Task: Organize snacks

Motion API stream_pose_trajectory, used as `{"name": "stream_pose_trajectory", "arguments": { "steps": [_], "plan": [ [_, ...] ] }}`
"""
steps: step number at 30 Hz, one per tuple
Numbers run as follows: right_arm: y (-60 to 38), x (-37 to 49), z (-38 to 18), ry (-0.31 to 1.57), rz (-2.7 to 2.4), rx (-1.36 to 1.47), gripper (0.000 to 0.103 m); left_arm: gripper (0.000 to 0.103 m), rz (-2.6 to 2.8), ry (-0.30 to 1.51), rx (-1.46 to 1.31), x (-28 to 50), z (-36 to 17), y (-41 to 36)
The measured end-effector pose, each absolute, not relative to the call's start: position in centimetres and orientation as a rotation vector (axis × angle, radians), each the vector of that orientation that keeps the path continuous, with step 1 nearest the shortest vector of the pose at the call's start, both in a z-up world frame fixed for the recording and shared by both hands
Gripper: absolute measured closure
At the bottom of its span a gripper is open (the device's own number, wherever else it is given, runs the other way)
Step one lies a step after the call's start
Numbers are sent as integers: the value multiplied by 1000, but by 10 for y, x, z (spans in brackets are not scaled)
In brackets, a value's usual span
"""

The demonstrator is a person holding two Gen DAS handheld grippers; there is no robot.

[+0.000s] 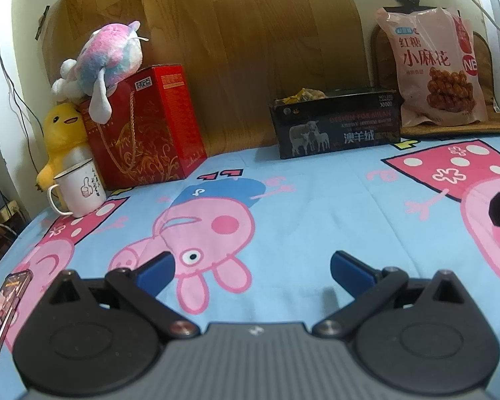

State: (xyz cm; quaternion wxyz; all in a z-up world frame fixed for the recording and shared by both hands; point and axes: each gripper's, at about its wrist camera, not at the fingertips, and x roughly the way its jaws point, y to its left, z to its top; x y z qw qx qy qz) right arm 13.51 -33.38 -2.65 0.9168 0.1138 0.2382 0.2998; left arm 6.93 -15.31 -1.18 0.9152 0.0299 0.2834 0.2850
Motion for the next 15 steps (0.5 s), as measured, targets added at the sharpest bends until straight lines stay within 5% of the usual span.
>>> {"name": "stream_pose_trajectory", "arguments": {
  "steps": [15],
  "plan": [
    [-337,125,-22,473,613,214,0,0,598,510,19,46,18,-148]
  ]
}}
